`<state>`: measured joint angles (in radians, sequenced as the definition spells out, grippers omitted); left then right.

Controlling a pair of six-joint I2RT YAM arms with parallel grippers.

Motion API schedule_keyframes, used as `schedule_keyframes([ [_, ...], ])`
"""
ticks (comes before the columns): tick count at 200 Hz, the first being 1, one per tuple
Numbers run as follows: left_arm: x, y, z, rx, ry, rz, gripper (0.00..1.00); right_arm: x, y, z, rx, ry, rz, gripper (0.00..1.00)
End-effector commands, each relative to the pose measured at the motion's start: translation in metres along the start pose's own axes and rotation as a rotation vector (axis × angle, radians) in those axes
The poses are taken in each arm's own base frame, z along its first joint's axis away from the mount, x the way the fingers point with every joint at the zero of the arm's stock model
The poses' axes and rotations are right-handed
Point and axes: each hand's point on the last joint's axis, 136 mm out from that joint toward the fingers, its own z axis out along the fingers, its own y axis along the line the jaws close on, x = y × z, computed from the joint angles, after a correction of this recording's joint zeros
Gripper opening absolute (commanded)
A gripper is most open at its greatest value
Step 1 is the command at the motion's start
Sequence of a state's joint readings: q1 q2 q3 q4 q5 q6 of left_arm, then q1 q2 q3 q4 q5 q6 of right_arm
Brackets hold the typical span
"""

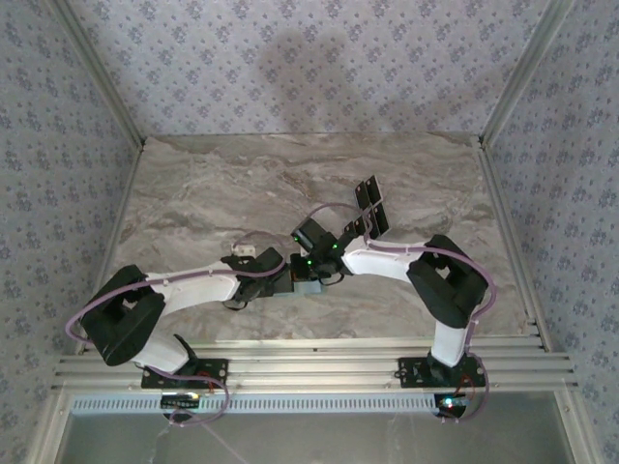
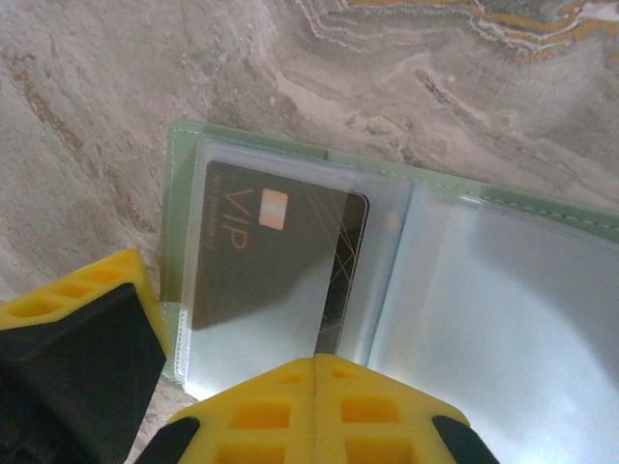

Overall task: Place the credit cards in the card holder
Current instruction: Insert the credit card into the card slot.

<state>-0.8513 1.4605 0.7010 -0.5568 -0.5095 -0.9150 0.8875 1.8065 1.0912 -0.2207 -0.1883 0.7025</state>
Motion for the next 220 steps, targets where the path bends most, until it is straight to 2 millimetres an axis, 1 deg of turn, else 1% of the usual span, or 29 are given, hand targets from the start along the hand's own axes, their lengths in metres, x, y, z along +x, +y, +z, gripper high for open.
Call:
schedule_keyframes([
  [1,0.003,0.007,-0.002,-0.017,-0.004,0.008,0.99,0.007,-0.003,0.008,0.018,0.030,0.007,0.04],
  [97,0.003,0.005,-0.001,-0.011,-0.003,0.007,0.99,0.013,-0.006,0.021,0.021,0.055,0.016,0.03],
  [131,0.003,0.004,0.000,-0.009,-0.003,0.007,0.99,0.013,0.000,0.022,0.009,0.059,0.006,0.03],
  [163,0.004,0.002,0.001,-0.006,0.002,0.007,0.99,0.014,0.011,0.024,-0.010,0.071,-0.016,0.03],
  [187,0.003,0.002,-0.001,-0.005,0.001,0.006,0.99,0.012,0.013,0.016,-0.012,0.064,-0.028,0.03],
  [202,0.000,0.003,-0.004,-0.003,-0.006,0.003,0.99,0.006,0.013,0.004,-0.017,0.040,-0.030,0.03],
  [220,-0.004,0.006,-0.011,0.004,-0.022,-0.008,0.99,-0.002,0.007,-0.014,-0.015,0.003,-0.026,0.05],
])
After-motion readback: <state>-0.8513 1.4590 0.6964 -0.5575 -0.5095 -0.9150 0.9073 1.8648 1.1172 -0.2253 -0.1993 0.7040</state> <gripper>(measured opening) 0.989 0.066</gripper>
